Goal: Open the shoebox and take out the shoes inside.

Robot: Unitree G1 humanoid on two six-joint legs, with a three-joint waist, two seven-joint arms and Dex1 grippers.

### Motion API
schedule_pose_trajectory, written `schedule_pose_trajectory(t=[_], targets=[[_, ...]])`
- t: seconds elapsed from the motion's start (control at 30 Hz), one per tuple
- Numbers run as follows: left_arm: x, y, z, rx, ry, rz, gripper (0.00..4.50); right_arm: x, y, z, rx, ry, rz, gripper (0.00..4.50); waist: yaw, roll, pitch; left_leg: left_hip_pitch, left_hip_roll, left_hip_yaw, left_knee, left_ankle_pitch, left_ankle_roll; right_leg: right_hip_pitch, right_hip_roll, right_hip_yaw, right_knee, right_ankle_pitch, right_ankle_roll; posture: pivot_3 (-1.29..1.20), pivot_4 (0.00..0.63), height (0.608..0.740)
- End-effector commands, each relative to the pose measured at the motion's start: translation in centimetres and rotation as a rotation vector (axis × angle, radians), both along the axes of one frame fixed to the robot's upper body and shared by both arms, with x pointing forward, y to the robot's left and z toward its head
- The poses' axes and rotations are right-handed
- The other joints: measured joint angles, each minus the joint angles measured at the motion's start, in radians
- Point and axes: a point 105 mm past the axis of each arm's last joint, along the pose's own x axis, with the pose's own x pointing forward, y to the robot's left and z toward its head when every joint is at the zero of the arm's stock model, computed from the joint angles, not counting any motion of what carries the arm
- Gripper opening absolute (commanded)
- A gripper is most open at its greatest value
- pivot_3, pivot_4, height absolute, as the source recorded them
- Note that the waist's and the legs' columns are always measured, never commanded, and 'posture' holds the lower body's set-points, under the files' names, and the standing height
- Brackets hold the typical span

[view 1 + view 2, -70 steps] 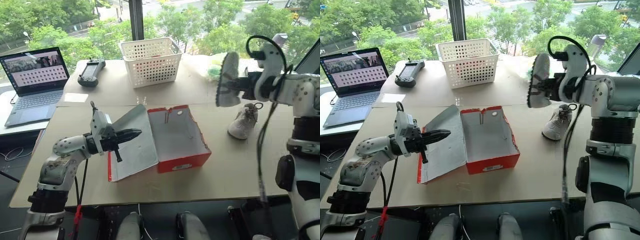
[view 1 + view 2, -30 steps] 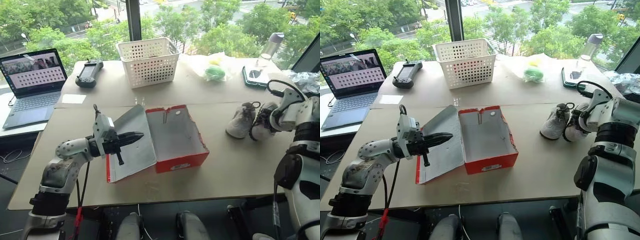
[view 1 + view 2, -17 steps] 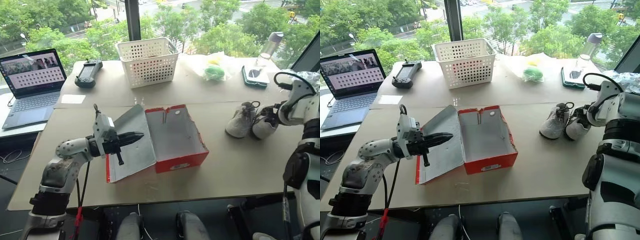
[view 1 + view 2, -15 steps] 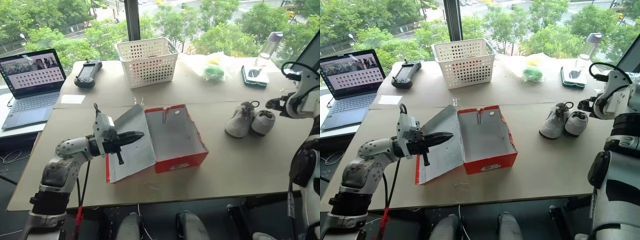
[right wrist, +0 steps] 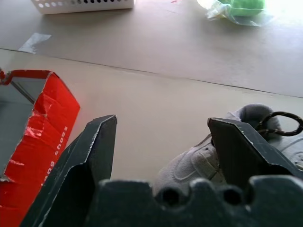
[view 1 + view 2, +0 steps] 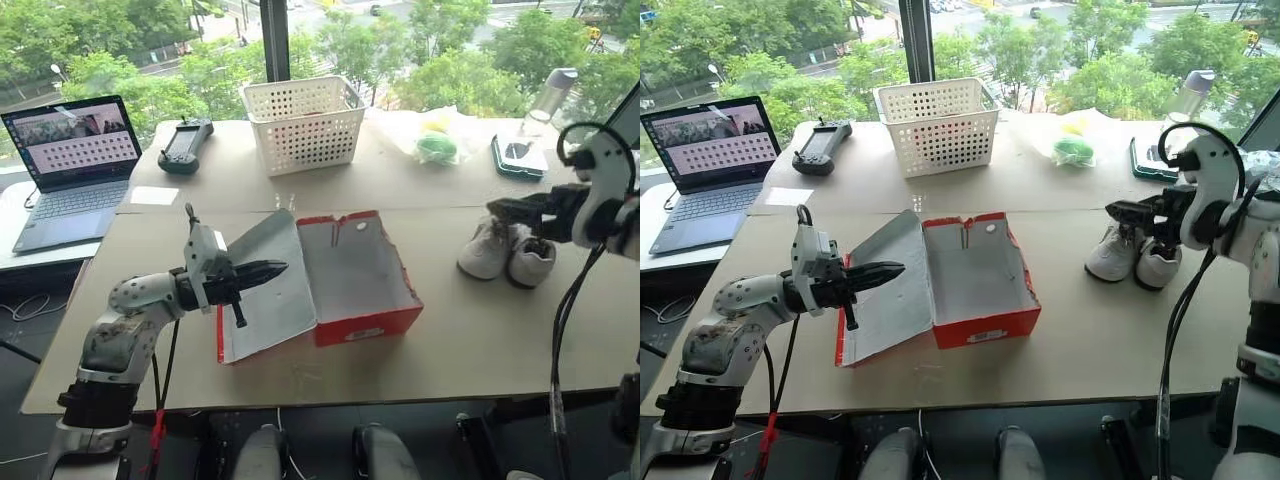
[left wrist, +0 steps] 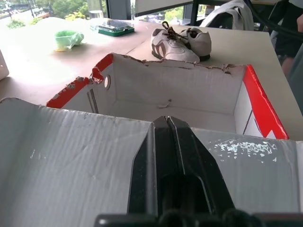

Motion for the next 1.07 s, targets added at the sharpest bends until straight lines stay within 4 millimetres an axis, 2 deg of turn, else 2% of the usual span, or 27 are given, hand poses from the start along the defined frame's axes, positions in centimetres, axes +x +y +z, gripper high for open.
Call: schedule_pose_trajectory(t=[0.03,0.13,0.27,0.43,0.63,0.8,1.07], targets=[[2.6,3.4,2.7,-0.106,-0.092,0.322,0.0,-1.3,0.5,-0.6,-0.135,-0.134,-0.011,3.67,0.004,0.0,0.0,0.0,0.0,0.0,0.0,0.0,0.0,0.0,0.0,0.0,0.0,0.0,0.001,0.0,0.15,0.733],[4.2,6.8,3.1,-0.183,-0.081,0.605,0.0,-1.5,1.2,-1.2,-0.101,-0.225,-0.067,3.67,-0.004,0.0,0.0,0.001,0.001,0.0,0.003,0.0,0.0,0.0,0.001,0.002,0.002,0.002,0.002,0.0,0.15,0.733],[4.0,10.9,2.9,-0.252,-0.111,0.899,0.0,-1.6,1.2,-0.9,-0.106,-0.351,-0.173,3.67,-0.015,0.0,0.0,0.003,0.0,-0.002,0.004,0.0,0.0,0.0,0.001,0.003,0.003,0.004,0.001,0.0,0.15,0.733],[2.8,14.8,-0.2,-0.256,-0.066,1.181,0.0,-1.4,0.3,-1.9,-0.256,-0.435,-0.32,3.67,-0.014,-0.001,0.0,0.003,0.0,-0.001,0.003,0.001,0.0,0.0,0.001,0.003,0.002,0.004,0.001,0.0,0.15,0.733],[1.6,17.1,-4.1,-0.269,-0.001,1.304,0.0,-1.1,0.2,-4.4,-0.258,-0.437,-0.423,3.67,-0.015,-0.001,0.0,0.003,0.0,0.0,0.003,0.001,-0.001,0.0,0.001,0.003,0.002,0.004,0.0,0.0,0.15,0.733],[0.8,17.1,-6.2,-0.286,0.038,1.317,0.0,-1.1,-0.1,-6.1,-0.211,-0.394,-0.439,3.67,-0.015,-0.001,0.0,0.003,0.0,0.0,0.003,0.001,-0.001,0.0,0.0,0.002,0.002,0.001,-0.006,0.0,0.15,0.733],[0.7,16.3,-7.0,-0.294,0.042,1.288,0.0,-1.5,-1.1,-6.8,-0.181,-0.368,-0.488,3.67,-0.015,-0.001,0.0,0.003,0.0,0.0,0.003,0.001,-0.001,0.001,0.001,0.002,0.002,0.001,-0.006,0.0,0.15,0.733]])
